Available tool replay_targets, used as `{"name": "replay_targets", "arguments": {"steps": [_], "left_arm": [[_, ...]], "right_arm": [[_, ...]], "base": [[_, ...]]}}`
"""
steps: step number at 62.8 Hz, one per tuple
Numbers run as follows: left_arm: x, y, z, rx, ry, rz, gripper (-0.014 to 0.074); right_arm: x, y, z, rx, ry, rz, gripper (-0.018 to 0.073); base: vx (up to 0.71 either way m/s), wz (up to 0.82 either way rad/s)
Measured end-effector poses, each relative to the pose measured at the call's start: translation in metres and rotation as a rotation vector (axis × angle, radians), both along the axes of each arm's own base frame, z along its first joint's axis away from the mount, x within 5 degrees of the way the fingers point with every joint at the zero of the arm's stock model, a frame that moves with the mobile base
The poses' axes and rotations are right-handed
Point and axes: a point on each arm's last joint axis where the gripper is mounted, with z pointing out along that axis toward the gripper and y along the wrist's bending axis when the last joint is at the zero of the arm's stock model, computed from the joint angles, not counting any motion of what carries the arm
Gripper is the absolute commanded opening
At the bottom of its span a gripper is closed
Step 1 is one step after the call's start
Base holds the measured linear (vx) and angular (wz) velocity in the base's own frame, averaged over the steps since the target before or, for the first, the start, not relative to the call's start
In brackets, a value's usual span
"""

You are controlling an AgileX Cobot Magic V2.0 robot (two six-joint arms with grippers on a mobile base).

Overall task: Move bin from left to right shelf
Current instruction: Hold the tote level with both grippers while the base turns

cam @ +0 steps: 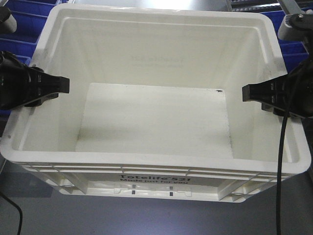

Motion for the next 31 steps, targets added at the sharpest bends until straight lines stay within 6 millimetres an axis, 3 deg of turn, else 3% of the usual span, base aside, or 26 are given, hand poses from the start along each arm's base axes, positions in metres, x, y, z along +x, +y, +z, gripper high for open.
{"name": "replay_targets", "arguments": {"steps": [31], "left_arm": [[0.0,0.0,0.0,-0.001,0.0,0.0,0.0038]], "right_arm": [[-0.0001,-0.0001,-0.0001,-0.001,0.002,-0.001,-0.0004]], "base": [[0.21,-0.14]]}}
